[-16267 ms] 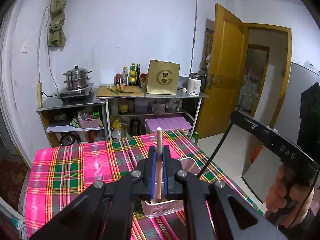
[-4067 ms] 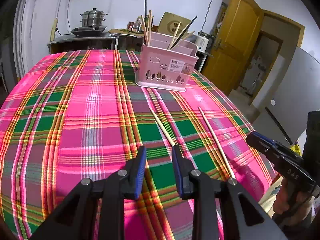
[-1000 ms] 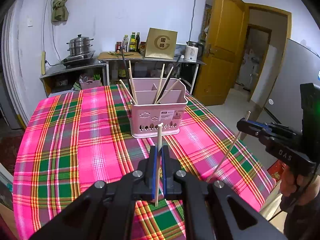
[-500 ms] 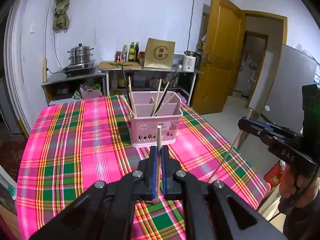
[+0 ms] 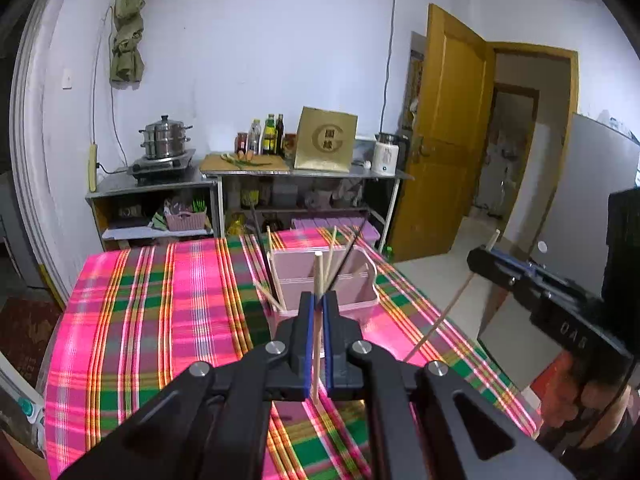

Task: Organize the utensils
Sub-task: 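Lift both held chopsticks and carry them above the pink basket, then lower both chopsticks into the pink basket and open both tools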

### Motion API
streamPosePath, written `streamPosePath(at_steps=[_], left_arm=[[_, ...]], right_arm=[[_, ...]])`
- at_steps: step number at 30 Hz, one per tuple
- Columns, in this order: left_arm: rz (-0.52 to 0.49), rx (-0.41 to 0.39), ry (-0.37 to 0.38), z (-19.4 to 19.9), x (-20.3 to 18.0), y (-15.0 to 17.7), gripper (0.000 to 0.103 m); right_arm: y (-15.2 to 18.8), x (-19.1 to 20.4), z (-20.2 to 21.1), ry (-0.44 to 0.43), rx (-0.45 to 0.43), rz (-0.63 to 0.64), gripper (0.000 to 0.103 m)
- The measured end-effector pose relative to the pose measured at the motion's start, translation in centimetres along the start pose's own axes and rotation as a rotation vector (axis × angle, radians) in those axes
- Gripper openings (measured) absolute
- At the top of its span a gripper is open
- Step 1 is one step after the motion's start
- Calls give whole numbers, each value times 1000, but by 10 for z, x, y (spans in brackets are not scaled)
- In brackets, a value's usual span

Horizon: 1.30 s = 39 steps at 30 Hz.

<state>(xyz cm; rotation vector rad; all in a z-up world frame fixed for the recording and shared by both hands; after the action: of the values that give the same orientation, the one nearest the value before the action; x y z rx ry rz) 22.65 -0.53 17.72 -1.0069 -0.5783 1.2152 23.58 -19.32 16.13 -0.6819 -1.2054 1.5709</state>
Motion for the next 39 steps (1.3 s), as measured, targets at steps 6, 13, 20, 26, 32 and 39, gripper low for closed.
streamPosePath(at_steps=[6,13,20,26,32,39], left_arm=[[4,-43,-5,-13,9,-25,5],[-14,-81,0,-27,9,-45,5],[-28,-94,-7,-48,13,-56,5],[-22,-94,-5,-65,22,-56,5],[-15,-73,-1,-87,27,-50,5],[-24,-34,5,-110,26,-37,5]], right_arm=[[-21,-1,-16,-8,-46,-12,5],[-38,-5,-33,-9,-91,-32,5],[-49,-9,-58,-5,-113,-41,5],[-49,-11,-79,-8,-107,-42,5],[-42,-13,-103,-7,-86,-49,5],[-27,-18,-125,4,-49,-48,5]])
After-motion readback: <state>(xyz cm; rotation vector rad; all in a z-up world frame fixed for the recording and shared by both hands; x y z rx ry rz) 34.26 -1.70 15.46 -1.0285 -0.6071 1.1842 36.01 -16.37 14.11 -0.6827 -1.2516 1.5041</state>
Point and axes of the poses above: each gripper's, at about its wrist camera, not at the fingertips, and z roughly against the way its jaws point, x to its left, y to its underside, the point moved 1 cm from there along -z, roughly the way its jaws point, and after that the axes turned 2 degrees about y, right-handed, at the moved point
